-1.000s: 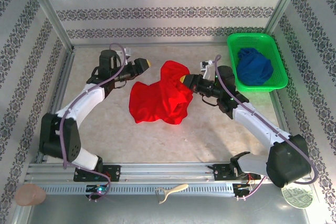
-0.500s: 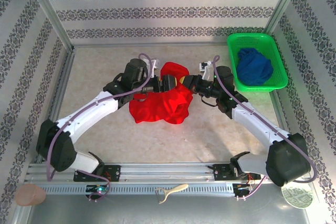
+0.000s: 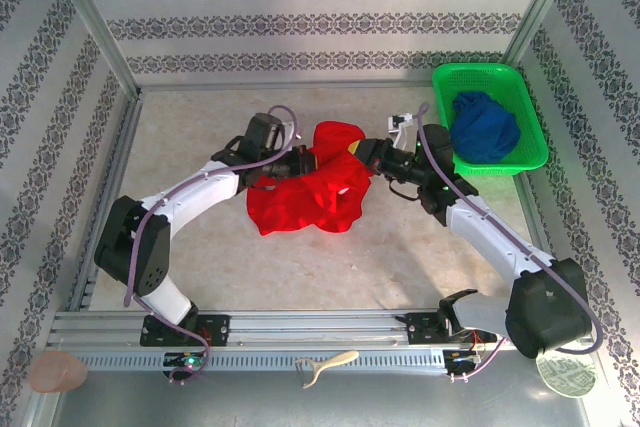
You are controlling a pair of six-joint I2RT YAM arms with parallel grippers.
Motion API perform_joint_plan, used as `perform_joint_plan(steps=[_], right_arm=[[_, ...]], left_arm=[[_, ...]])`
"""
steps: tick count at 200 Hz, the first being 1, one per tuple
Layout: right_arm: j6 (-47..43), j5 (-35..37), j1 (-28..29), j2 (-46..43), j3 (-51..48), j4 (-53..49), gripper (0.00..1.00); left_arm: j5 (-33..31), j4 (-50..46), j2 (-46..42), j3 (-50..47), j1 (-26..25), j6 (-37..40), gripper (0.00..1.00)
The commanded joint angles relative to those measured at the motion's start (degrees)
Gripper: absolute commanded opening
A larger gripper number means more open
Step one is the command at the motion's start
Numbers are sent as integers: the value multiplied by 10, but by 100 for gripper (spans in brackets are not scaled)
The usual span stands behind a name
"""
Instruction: Fold the inside-out t-shirt
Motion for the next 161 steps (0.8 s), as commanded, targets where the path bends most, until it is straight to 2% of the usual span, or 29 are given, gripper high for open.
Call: perform_joint_plan(steps=[1,25,28,34,38,44,51,61,79,103,126,161], right_arm=[[20,-2,-25,-28,-17,59,0],[12,33,-25,15,-35,56,0],[12,38,-24,23,-36,56,7],[6,48,-21,41,-35,53,30],[-3,55,-17,51,-32,44,41],[-18,67,-14,66,-22,16,52],[-35,78,-8,80,-10,-8,58],[-57,86,-1,86,3,-35,60],[-88,114,11,45,15,-100,61],[-152,163,29,-32,44,-222,63],[-206,203,53,-75,81,-296,68],[-259,212,80,-37,148,-323,72]], left_arm=[[53,61,-33,-21,46,-21,0],[157,174,-55,-34,64,-64,0],[169,191,-57,-37,65,-72,0],[196,234,-58,-40,65,-93,0],[211,265,-58,-43,64,-108,0],[231,312,-56,-45,65,-140,0],[251,364,-49,-47,65,-179,0],[267,423,-39,-47,65,-225,0],[272,468,-27,-44,64,-267,0],[275,462,-22,-37,65,-266,0],[284,454,-19,-30,64,-267,0],[292,443,-23,-24,65,-266,0]])
